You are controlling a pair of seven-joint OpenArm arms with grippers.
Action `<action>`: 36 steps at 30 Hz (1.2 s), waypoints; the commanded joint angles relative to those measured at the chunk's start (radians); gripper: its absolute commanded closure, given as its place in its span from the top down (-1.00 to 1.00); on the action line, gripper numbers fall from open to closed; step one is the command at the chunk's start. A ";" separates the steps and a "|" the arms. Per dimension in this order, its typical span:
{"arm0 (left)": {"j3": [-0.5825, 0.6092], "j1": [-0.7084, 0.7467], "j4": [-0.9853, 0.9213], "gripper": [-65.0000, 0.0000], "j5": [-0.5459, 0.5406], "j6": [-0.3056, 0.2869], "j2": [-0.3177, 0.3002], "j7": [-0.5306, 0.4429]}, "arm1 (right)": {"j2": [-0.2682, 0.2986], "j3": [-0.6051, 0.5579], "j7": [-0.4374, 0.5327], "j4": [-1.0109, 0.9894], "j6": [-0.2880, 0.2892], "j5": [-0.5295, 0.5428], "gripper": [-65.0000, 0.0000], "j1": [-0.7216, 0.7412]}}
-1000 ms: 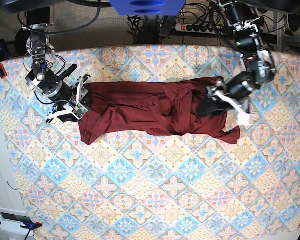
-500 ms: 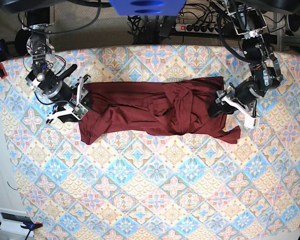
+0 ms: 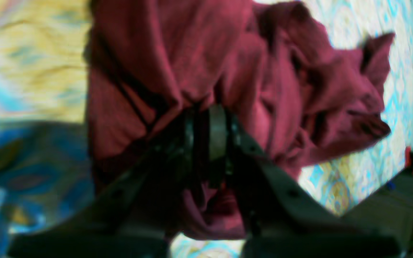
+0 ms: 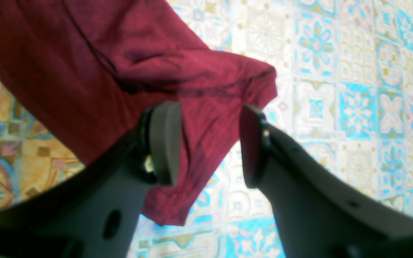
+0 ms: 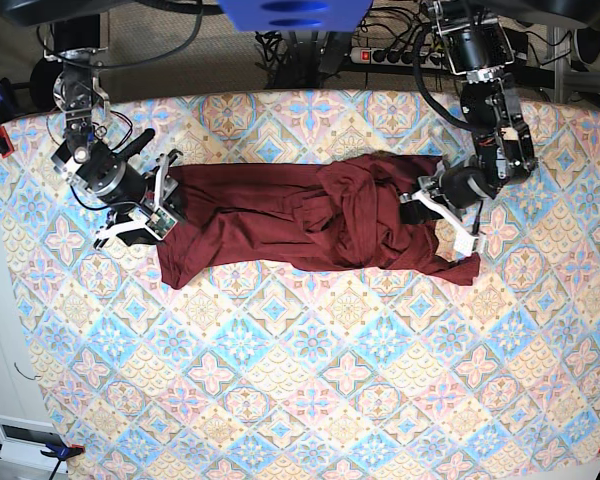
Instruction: Layout the t-shirt on the table in an organized manner, then fold the t-shirt properly
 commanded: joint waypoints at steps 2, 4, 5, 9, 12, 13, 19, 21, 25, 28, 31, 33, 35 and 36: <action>0.016 0.013 0.087 -1.00 -0.081 -0.011 -0.004 -0.018 | 0.013 0.009 0.020 0.020 -0.005 0.009 -0.22 0.011; 0.021 0.020 0.140 -1.00 -0.124 -0.011 0.001 -0.018 | 0.013 0.009 0.020 0.020 -0.005 0.009 -0.22 0.011; 0.022 0.020 0.154 -1.00 -0.141 -0.011 0.010 -0.015 | 0.013 0.009 0.020 0.020 -0.005 0.009 -0.22 0.011; 0.027 0.037 0.171 -1.00 -0.213 -0.013 0.031 -0.009 | 0.013 0.009 0.020 0.020 -0.005 0.009 -0.22 0.011; 0.028 0.042 0.167 -1.00 -0.243 -0.013 0.053 -0.009 | 0.013 0.009 0.020 0.020 -0.005 0.009 -0.22 0.011; 0.044 0.042 0.163 -1.00 -0.242 -0.013 0.059 -0.009 | 0.013 0.009 0.020 0.020 -0.005 0.009 -0.22 0.011; 0.170 -0.003 0.078 -1.00 -0.130 -0.013 0.108 -0.024 | 0.013 0.009 0.020 0.020 -0.005 0.009 -0.22 0.011; 0.193 -0.023 0.039 -1.00 -0.089 -0.013 0.130 -0.053 | 0.013 0.009 0.020 0.020 -0.005 0.009 -0.22 0.011; 0.262 -0.070 -0.036 -1.00 -0.036 -0.013 0.130 -0.079 | 0.013 0.009 0.020 0.020 -0.005 0.009 -0.22 0.011; 0.260 -0.070 -0.022 -0.77 -0.038 -0.011 0.125 -0.076 | 0.013 0.009 0.020 0.020 -0.005 0.009 -0.22 0.011; 0.254 -0.058 0.032 -0.32 -0.039 -0.008 0.117 -0.076 | 0.013 0.009 0.020 0.020 -0.005 0.009 -0.22 0.011; 0.214 -0.033 0.084 0.00 -0.046 -0.008 0.105 -0.076 | 0.013 0.009 0.020 0.020 -0.005 0.009 -0.22 0.011; 0.173 -0.023 0.104 0.22 -0.081 -0.009 0.099 -0.076 | 0.013 0.006 0.017 0.020 -0.005 0.009 -0.22 0.011; 0.147 -0.017 0.104 0.28 -0.107 -0.009 0.087 -0.076 | 0.013 0.005 0.014 0.018 -0.005 0.009 -0.22 0.014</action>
